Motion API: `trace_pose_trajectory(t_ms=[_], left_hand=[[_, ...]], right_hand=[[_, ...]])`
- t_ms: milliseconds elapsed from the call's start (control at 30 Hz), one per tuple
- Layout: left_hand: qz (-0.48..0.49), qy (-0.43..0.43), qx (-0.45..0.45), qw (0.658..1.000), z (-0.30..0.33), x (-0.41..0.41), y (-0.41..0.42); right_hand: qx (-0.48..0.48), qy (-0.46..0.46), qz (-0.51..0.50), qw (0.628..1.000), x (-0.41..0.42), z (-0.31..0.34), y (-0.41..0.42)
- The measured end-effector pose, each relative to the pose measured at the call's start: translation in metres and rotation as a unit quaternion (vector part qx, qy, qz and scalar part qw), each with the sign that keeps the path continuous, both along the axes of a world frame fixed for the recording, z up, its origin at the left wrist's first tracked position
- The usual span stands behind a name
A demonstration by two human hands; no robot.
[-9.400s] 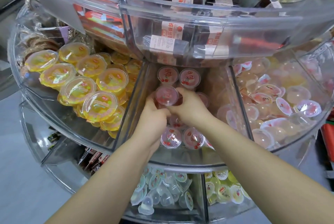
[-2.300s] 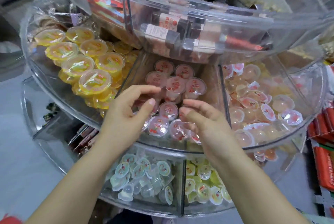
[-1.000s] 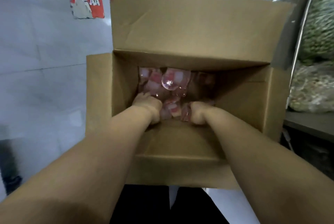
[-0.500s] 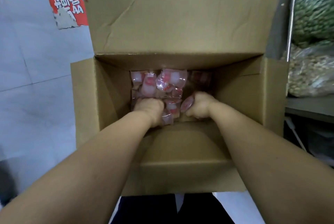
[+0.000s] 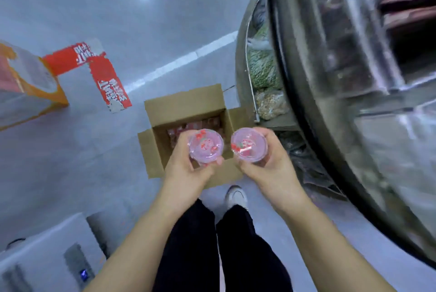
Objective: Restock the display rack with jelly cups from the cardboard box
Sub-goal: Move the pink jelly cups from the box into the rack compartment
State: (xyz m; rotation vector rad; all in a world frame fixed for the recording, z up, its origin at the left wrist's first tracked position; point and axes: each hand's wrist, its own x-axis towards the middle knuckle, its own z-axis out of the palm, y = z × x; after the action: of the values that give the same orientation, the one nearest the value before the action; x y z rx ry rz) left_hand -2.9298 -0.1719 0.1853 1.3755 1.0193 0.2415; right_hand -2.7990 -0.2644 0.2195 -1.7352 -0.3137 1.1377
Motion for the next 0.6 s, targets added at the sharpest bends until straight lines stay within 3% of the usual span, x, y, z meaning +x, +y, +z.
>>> trace_pose_trajectory(t_ms=[233, 433, 600], left_hand=[[-0.106, -0.117, 0.075, 0.985, 0.207, 0.07, -0.026], [-0.253, -0.242, 0.073, 0.934, 0.293, 0.146, -0.084], [-0.259, -0.294, 0.146, 0.909, 0.344, 0.202, -0.135]], right_hand=[[0.122, -0.115, -0.037, 0.985, 0.032, 0.215, -0.061], [0.171, -0.155, -0.187, 0.955, 0.067, 0.298, -0.138], [0.169, -0.224, -0.24, 0.929, 0.101, 0.338, -0.188]])
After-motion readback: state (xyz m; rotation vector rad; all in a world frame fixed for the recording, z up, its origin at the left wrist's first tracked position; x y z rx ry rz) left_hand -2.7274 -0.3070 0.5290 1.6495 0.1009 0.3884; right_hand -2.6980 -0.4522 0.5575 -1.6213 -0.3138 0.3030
